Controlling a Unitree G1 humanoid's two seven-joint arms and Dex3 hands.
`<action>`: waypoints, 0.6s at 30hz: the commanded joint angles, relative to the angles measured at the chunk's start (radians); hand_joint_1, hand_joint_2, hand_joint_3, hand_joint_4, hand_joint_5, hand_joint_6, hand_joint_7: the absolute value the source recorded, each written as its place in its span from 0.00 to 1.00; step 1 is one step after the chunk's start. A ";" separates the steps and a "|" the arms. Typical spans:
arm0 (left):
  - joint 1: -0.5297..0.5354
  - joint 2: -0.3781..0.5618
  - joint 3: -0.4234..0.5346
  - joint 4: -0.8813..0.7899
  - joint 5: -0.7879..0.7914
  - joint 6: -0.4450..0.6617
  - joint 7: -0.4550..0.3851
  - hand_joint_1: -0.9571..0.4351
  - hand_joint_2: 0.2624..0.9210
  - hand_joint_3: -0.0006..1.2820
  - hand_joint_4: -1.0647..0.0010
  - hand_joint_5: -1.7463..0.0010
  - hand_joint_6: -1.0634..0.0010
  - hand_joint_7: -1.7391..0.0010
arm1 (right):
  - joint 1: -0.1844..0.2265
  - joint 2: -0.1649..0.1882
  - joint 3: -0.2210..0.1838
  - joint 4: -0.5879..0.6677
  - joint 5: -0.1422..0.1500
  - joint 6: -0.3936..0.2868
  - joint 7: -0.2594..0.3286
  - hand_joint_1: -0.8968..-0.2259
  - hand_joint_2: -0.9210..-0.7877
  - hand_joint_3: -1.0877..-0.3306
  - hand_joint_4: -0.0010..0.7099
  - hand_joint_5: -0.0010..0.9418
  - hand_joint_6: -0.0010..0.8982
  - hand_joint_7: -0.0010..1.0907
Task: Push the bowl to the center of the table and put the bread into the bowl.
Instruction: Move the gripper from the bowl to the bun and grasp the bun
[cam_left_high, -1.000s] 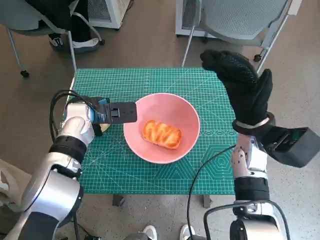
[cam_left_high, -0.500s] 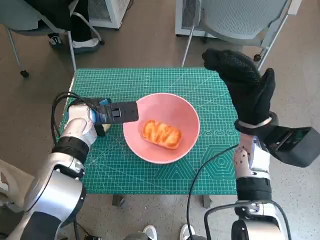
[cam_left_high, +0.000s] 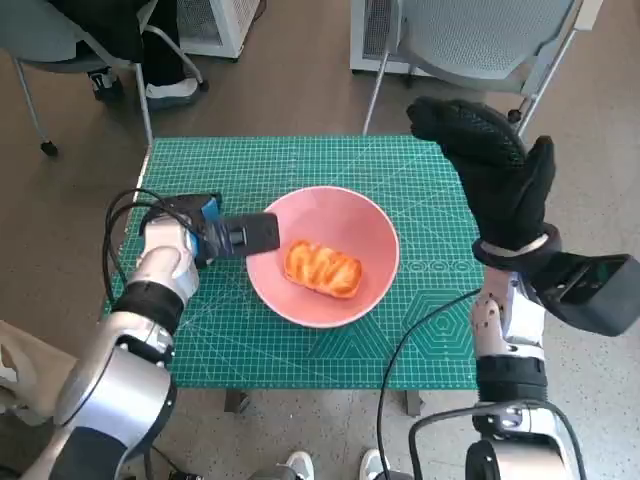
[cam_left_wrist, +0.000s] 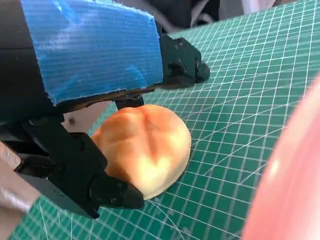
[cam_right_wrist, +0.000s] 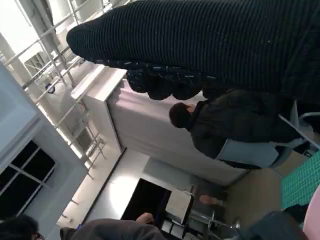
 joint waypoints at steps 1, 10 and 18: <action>0.011 0.025 -0.001 -0.009 -0.004 -0.005 0.005 0.97 0.52 0.57 0.43 0.17 0.53 0.81 | 0.025 -0.001 0.001 0.000 -0.004 0.010 -0.003 0.30 0.00 0.25 0.16 0.00 0.02 0.39; 0.005 0.041 0.020 -0.011 -0.032 -0.013 -0.029 0.72 0.80 0.26 0.41 0.28 0.43 0.33 | 0.017 0.008 0.006 0.011 -0.008 0.004 -0.006 0.30 0.00 0.25 0.16 0.00 0.02 0.39; 0.003 0.059 0.017 -0.023 -0.034 -0.014 -0.023 0.69 0.87 0.18 0.34 0.30 0.43 0.35 | 0.018 0.014 0.008 0.015 -0.005 -0.001 -0.002 0.30 0.00 0.25 0.16 0.00 0.01 0.39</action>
